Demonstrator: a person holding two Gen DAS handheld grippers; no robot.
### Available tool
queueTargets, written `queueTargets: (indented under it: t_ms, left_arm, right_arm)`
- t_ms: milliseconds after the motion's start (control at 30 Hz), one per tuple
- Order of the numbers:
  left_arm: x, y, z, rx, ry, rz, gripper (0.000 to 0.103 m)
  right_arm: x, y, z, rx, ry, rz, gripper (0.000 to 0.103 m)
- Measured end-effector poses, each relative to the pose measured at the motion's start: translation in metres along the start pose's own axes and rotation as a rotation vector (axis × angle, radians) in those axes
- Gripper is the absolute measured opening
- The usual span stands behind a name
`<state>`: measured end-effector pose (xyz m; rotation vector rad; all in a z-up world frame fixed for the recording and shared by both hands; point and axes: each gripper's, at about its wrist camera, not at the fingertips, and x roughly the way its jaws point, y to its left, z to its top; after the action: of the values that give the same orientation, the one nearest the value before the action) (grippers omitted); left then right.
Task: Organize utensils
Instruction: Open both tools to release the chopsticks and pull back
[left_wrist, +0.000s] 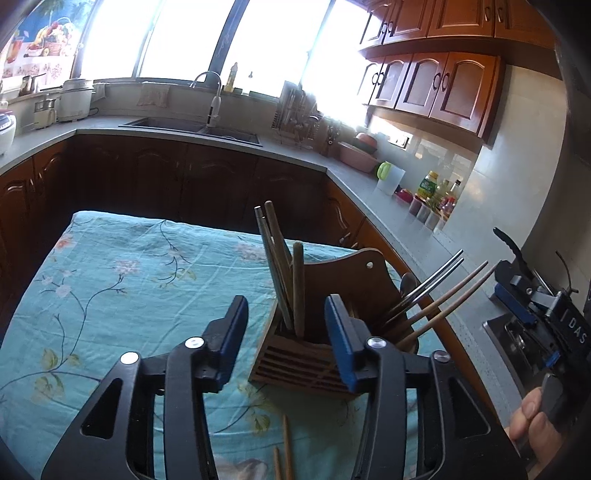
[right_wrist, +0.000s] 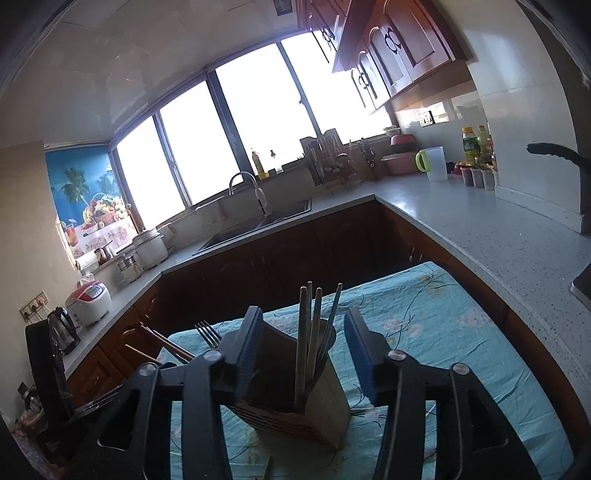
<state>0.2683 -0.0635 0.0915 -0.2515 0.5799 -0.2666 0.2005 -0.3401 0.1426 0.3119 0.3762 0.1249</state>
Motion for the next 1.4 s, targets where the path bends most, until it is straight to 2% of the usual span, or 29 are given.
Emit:
queueTargets:
  t_ms: [33,67,133,200,233,433,867,1067,1400]
  left_arm:
    - [-0.003,0.001,-0.003,-0.003,-0.003,0.007,0.056]
    - [-0.006,0.002,-0.005,-0.007,-0.007,0.014,0.064]
    - [-0.012,0.006,-0.013,-0.012,-0.012,0.03,0.071]
    - [-0.017,0.01,-0.02,-0.02,-0.01,0.048,0.08]
    - [-0.02,0.013,-0.025,-0.027,-0.009,0.055,0.081]
    - [-0.038,0.031,-0.052,-0.072,0.011,0.068,0.083]
    - [-0.103,0.053,-0.118,-0.073,0.028,0.114,0.083]
    - [-0.132,0.058,-0.144,-0.074,0.013,0.133,0.083]
    - [-0.167,0.042,-0.173,-0.021,-0.026,0.14,0.084]
  right_arm:
    - [-0.004,0.0,0.0,0.002,-0.007,0.001,0.059]
    - [-0.007,-0.001,-0.001,0.006,-0.013,0.003,0.07]
    - [-0.014,-0.003,-0.005,0.014,-0.024,0.016,0.086]
    - [-0.018,-0.006,-0.01,0.023,-0.026,0.023,0.094]
    - [-0.02,-0.008,-0.014,0.03,-0.02,0.025,0.097]
    - [-0.029,-0.017,-0.043,0.076,0.009,0.052,0.098]
    - [-0.079,-0.009,-0.113,0.039,0.056,0.061,0.098]
    - [-0.114,-0.011,-0.143,0.036,0.023,0.067,0.099]
    - [-0.146,-0.002,-0.167,-0.033,-0.002,0.051,0.099]
